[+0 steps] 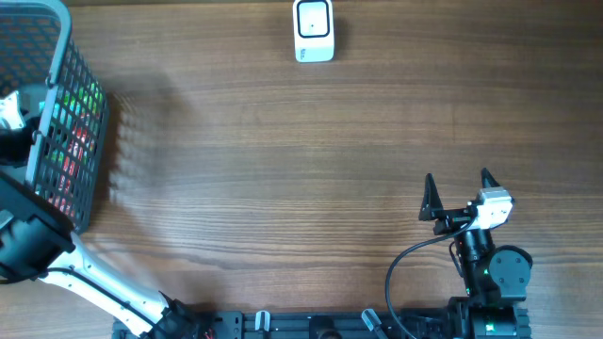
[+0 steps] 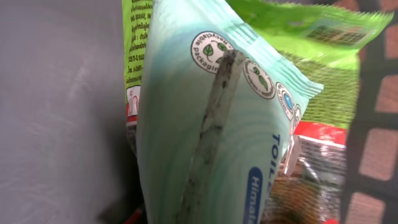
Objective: Scan the item barcode
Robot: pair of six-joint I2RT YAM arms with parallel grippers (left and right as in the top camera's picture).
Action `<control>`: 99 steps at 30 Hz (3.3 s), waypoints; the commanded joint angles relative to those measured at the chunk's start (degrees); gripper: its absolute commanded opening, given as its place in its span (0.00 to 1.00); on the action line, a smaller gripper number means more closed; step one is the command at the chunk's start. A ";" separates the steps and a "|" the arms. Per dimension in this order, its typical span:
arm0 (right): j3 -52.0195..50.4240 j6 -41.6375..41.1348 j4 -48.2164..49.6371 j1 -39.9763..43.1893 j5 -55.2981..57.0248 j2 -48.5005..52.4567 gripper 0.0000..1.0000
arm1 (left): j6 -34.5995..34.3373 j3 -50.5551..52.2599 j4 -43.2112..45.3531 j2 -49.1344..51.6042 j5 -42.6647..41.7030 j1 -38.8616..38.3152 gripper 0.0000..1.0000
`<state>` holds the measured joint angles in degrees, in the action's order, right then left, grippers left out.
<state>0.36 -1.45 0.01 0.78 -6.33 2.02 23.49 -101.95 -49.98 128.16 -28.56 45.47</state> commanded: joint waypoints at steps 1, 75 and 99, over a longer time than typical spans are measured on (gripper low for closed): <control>-0.07 -0.44 0.31 -0.33 0.52 -0.24 1.00 | -7.08 -4.96 2.36 -9.97 -0.72 -0.94 0.04; -0.07 -0.44 0.31 -0.33 0.52 -0.24 1.00 | -28.00 13.16 0.42 -25.94 59.32 -93.96 1.00; -0.07 -0.46 0.31 -0.33 0.52 -0.24 1.00 | -43.74 32.65 -0.17 -23.04 21.90 -85.48 0.04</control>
<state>0.36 -1.45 0.01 0.78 -6.31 2.02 -17.54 -74.00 -52.99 104.42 -2.52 -40.05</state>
